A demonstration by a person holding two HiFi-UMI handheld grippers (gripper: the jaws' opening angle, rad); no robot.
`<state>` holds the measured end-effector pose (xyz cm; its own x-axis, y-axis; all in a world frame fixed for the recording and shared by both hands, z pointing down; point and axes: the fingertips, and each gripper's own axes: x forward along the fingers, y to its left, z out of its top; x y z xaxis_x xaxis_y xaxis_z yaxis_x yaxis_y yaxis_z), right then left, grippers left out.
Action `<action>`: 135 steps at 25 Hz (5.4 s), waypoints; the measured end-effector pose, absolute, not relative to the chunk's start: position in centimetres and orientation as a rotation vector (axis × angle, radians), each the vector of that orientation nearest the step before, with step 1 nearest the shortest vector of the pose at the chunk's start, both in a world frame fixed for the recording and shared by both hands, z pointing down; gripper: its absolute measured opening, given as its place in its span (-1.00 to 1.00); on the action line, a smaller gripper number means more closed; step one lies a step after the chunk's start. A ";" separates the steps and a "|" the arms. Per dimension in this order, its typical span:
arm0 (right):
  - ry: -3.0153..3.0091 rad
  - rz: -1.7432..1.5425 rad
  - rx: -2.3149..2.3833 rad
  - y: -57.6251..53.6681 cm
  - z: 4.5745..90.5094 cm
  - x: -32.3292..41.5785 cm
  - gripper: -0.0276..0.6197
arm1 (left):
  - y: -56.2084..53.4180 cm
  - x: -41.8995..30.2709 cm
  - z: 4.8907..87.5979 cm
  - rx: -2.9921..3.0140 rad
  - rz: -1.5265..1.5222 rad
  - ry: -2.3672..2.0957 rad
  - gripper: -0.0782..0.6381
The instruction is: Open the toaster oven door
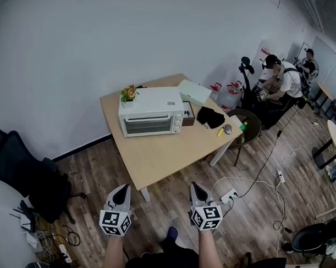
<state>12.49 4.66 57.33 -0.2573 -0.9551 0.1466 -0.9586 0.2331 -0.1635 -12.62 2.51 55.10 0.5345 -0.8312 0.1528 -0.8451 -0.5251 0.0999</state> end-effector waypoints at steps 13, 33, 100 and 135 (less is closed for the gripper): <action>-2.526 0.369 1.796 -3.3 57.7 16.4 -0.88 | -3.6 -9.2 55.0 2.535 0.124 -1.552 -0.79; -2.575 0.351 1.722 -9.9 56.2 17.3 -0.88 | -8.4 -10.4 52.2 2.452 -0.008 -1.724 -0.79; -2.470 0.487 1.756 -30.9 60.3 12.5 -0.88 | -29.7 -13.3 55.0 2.532 0.117 -1.574 -0.79; -2.302 0.458 1.574 -44.0 67.1 11.4 -0.88 | -28.2 -15.8 54.8 2.471 0.085 -1.691 -0.79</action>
